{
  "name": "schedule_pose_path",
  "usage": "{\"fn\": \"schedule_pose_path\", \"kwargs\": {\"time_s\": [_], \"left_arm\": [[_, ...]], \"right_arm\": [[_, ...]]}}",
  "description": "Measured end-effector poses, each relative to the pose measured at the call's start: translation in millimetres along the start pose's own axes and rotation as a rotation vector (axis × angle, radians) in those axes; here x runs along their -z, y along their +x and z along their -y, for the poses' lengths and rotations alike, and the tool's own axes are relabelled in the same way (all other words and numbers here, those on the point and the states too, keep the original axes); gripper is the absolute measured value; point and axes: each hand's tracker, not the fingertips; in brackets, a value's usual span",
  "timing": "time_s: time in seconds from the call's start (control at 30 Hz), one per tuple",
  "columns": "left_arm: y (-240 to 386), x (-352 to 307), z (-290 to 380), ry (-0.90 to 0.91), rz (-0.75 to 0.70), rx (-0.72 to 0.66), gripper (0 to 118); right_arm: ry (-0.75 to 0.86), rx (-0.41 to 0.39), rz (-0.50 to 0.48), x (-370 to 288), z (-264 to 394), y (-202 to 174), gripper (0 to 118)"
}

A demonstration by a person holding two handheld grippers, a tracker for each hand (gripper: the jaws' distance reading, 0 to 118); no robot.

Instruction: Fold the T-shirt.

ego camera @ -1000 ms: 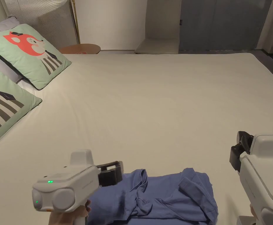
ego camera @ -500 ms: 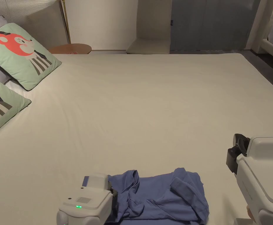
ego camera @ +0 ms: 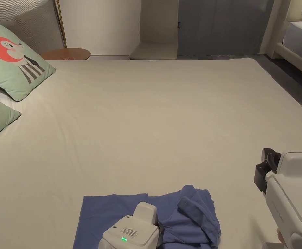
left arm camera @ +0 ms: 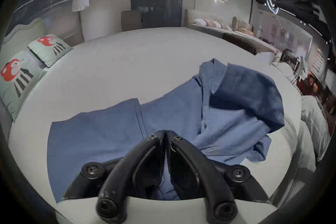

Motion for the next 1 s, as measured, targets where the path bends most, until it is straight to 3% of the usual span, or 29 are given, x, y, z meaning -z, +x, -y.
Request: {"fn": "schedule_pose_path", "kwargs": {"time_s": [0.23,0.3,0.33,0.43,0.5,0.53,0.57,0.9,1.0], "left_arm": [[-87,-35,-20,0.081,0.092,-0.25,3],[-118,-47,-24,0.083,0.12,-0.333,20],[-128,-56,-26,0.081,0.131,-0.369,39],[-171,-64,-20,0.066,0.185,-0.508,49],[-192,-64,-14,0.022,0.236,-0.593,78],[-203,-62,-10,-0.01,0.26,-0.616,99],[-210,-60,-4,-0.025,0.278,-0.648,110],[-256,-33,55,-0.103,0.419,-0.855,107],[-245,-38,50,-0.103,0.425,-0.862,75]], "right_arm": [[0.007,0.002,-0.025,0,-3,-9,1],[0.006,0.002,-0.033,1,-2,-14,1],[0.006,0.001,-0.038,1,-2,-15,1],[0.004,0.0,-0.049,3,-2,-20,1],[0.001,-0.002,-0.055,2,-3,-24,1],[0.0,-0.004,-0.057,2,-3,-26,1],[-0.002,-0.007,-0.059,2,-3,-27,1],[-0.022,-0.03,-0.057,7,4,-31,1],[-0.028,-0.035,-0.055,7,5,-31,1]]}}
